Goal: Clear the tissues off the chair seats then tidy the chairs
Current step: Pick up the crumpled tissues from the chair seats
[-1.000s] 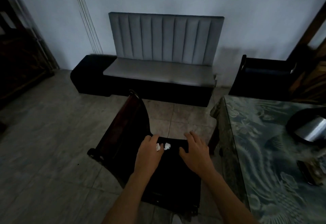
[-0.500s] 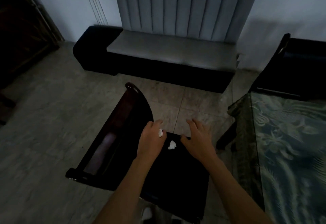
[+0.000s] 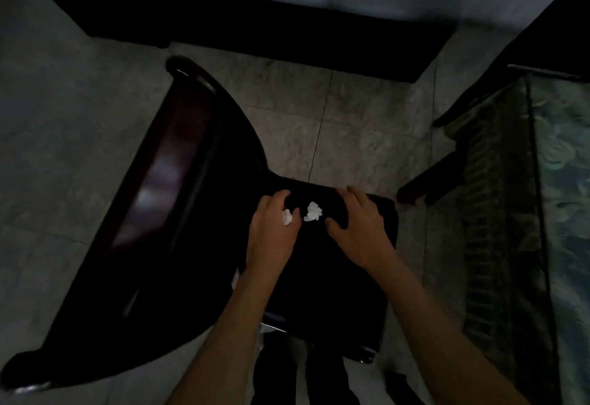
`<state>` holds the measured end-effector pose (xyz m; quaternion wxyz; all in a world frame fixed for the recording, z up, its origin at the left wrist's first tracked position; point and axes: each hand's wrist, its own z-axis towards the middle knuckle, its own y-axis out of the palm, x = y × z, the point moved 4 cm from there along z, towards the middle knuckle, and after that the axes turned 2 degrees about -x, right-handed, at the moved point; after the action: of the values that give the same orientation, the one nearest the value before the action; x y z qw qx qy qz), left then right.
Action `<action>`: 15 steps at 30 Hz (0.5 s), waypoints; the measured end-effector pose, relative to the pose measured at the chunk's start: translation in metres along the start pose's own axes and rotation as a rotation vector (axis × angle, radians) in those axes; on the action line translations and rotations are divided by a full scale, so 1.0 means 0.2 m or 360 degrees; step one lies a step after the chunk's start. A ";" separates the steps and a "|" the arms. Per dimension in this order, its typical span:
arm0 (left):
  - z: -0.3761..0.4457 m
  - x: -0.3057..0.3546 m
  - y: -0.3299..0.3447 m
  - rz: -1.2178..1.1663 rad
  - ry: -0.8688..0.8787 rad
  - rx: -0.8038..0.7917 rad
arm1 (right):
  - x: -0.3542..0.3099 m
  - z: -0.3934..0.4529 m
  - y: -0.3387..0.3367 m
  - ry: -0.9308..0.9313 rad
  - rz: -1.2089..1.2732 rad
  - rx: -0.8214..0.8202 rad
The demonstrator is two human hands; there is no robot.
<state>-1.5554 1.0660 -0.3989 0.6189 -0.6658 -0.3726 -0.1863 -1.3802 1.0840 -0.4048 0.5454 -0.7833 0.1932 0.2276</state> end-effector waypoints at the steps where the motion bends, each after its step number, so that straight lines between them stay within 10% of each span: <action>1: 0.01 -0.05 0.04 -0.0006 -0.0022 -0.0004 | 0.03 0.02 0.05 0.0015 0.0019 -0.0005; 15: 0.21 -0.70 0.59 0.0010 -0.0235 -0.0025 | 0.49 0.36 0.80 0.0116 0.0095 -0.0115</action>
<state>-1.5690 1.0755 -0.5861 0.5851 -0.6838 -0.4137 -0.1378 -1.3990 1.0948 -0.6041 0.5024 -0.8040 0.2279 0.2219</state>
